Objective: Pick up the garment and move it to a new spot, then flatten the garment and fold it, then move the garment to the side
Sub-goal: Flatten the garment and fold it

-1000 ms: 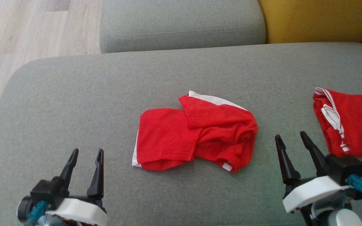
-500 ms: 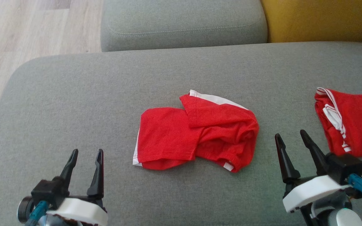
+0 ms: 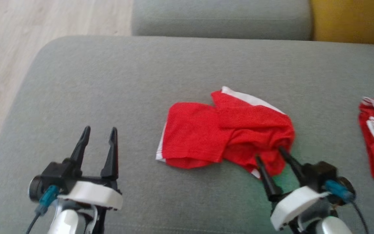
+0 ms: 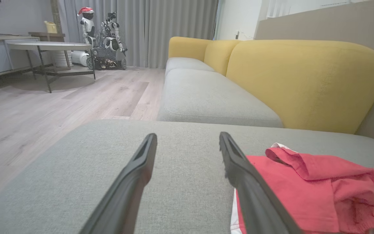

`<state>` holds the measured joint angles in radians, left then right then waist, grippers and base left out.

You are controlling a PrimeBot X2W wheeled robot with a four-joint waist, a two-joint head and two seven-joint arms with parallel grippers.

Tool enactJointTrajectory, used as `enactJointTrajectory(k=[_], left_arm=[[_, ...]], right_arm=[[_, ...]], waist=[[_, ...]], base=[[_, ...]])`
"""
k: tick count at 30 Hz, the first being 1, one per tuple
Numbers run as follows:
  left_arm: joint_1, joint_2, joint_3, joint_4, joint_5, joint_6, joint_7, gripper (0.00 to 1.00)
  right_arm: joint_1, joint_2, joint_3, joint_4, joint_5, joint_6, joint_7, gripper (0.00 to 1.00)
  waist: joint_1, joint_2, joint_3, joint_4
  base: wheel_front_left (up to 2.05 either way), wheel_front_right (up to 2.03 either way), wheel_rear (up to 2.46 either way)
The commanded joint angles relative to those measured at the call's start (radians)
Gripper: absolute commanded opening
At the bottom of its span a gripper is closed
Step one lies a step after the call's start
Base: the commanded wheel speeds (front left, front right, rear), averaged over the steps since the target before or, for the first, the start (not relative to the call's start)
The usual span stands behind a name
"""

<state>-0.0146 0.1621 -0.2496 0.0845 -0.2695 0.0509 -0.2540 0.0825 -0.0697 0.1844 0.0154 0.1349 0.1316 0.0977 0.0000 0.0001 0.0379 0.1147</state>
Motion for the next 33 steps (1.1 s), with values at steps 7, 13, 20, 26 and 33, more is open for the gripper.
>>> enactJointTrajectory(k=[7, 13, 20, 26, 33], left_arm=[[-0.107, -0.057, 0.03, -0.044, 0.038, -0.033, -0.008, 1.0], [-0.126, -0.086, 0.036, -0.04, 0.054, -0.059, -0.008, 1.0], [-0.133, -0.101, 0.054, -0.034, 0.07, -0.073, -0.008, 1.0], [-0.134, -0.106, 0.069, -0.03, 0.082, -0.084, -0.008, 1.0], [-0.122, -0.109, 0.086, -0.026, 0.099, -0.093, -0.008, 1.0]], right_arm=[[-0.175, -0.066, 0.191, 0.131, 0.011, -0.001, -0.003, 1.0], [-0.286, -0.091, 0.325, 0.285, 0.017, -0.001, -0.021, 1.0], [-0.397, -0.081, 0.415, 0.5, -0.007, -0.001, 0.017, 1.0], [-0.458, -0.051, 0.457, 0.616, 0.014, -0.001, 0.023, 0.0], [-0.515, -0.017, 0.498, 0.573, 0.063, -0.001, -0.051, 0.0]], waist=[[0.0, -0.0001, 0.082, 0.158], [0.0, -0.0001, 0.106, 0.215], [0.0, -0.0001, 0.123, 0.221], [0.0, -0.0001, 0.125, 0.2], [0.0, -0.0001, 0.106, 0.15]], base=[[0.0, 0.0, 0.0], [0.0, 0.0, 0.0], [0.0, 0.0, 0.0], [0.0, 0.0, 0.0], [0.0, 0.0, 0.0]])
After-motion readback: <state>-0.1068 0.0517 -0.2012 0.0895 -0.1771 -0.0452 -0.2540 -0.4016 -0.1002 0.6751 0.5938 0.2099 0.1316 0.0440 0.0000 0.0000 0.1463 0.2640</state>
